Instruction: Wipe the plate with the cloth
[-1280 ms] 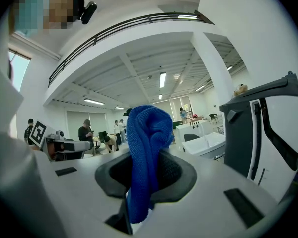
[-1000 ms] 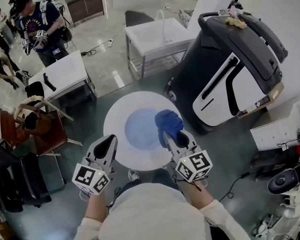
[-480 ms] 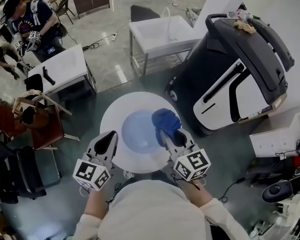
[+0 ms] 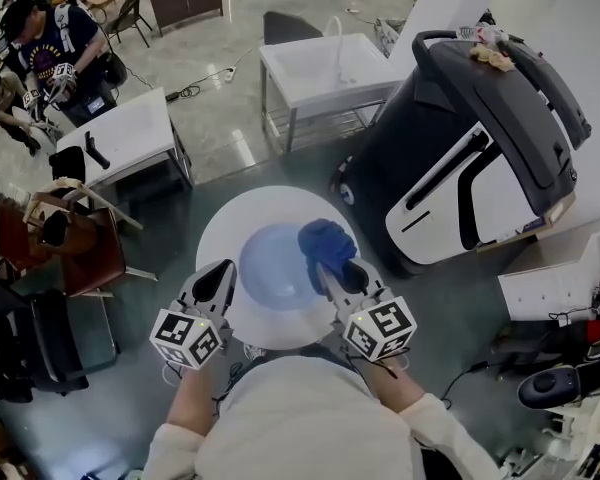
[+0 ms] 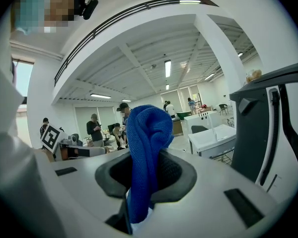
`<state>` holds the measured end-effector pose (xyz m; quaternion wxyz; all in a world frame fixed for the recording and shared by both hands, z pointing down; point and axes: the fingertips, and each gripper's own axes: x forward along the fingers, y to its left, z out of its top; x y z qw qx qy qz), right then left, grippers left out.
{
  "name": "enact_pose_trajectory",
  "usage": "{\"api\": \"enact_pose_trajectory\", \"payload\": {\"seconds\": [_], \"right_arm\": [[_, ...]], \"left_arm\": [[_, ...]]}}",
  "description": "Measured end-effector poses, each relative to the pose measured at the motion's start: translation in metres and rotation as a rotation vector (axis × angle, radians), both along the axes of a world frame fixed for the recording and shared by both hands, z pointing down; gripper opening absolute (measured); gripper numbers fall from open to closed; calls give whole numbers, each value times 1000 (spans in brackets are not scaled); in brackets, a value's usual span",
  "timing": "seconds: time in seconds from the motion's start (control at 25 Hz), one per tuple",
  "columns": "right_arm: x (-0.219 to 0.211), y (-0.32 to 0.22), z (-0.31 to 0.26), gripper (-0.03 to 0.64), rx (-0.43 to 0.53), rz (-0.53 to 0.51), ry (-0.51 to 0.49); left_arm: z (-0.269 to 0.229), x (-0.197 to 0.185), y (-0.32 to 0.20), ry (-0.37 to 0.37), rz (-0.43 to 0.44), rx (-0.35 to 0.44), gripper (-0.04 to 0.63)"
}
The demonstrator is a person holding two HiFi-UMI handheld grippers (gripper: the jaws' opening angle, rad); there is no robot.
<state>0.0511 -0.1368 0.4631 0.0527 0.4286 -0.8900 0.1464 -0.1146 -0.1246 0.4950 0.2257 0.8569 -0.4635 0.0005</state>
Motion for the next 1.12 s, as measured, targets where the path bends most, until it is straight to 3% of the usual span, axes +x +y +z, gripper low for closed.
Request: {"api": "enact_pose_trajectory", "payload": {"seconds": [0.28,0.56,1.12], "right_arm": [[-1,2,6,92,-27,-15,-7],[6,4,14,92,-61,-11,-24],[5,6,22,92,-82,-5,-12]], "left_arm": [[48,9,2,20,13,-154,38],[107,20,7,-59,40,-283,38],[188,9,15,-84,-2,-487,38]]}}
